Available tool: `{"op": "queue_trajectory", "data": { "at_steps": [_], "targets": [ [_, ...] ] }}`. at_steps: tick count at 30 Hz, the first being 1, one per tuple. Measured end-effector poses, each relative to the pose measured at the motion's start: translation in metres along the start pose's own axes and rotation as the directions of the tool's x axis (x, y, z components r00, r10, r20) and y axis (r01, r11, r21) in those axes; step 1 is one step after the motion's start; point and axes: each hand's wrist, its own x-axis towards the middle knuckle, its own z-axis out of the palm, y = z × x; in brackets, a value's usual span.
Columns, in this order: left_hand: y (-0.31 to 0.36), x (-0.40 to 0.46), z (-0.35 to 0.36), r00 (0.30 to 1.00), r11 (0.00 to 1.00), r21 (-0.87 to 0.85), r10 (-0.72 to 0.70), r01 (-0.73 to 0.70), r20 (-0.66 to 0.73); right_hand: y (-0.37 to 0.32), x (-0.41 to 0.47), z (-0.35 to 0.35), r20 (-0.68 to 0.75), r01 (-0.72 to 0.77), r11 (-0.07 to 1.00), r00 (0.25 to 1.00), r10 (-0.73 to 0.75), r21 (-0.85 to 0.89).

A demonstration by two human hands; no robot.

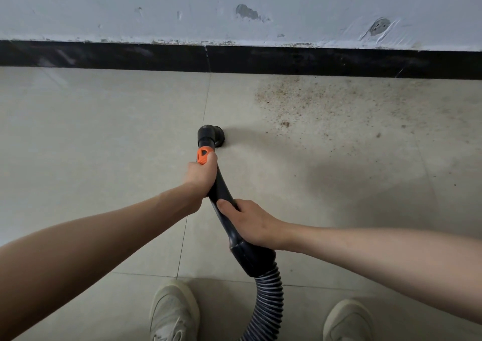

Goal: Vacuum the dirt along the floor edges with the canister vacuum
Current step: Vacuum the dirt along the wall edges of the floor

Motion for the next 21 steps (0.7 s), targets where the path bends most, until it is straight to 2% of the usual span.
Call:
{"op": "queue_trajectory", "data": {
  "at_steps": [5, 9, 16, 21],
  "targets": [
    [0.015, -0.001, 0.019, 0.988, 1.0, -0.008, -0.005, 0.007, 0.153, 0.007, -0.006, -0.008, -0.137, -0.061, 0.998, 0.989, 0.059, -0.008],
    [0.027, -0.005, 0.044, 0.978, 0.999, 0.036, 0.016, -0.024, 0.21, 0.015, -0.01, -0.022, -0.203, -0.079, 0.997, 0.976, 0.083, 0.027],
    [0.041, 0.007, 0.062, 0.984, 0.989, 0.119, 0.064, -0.084, 0.165, 0.018, 0.004, -0.046, -0.194, -0.1, 0.995, 0.976, 0.099, 0.005],
    [0.062, 0.026, 0.064, 0.989, 0.997, 0.048, 0.052, -0.059, 0.141, 0.008, 0.03, -0.065, -0.191, -0.078, 0.997, 0.978, 0.079, 0.011]
  ]
}}
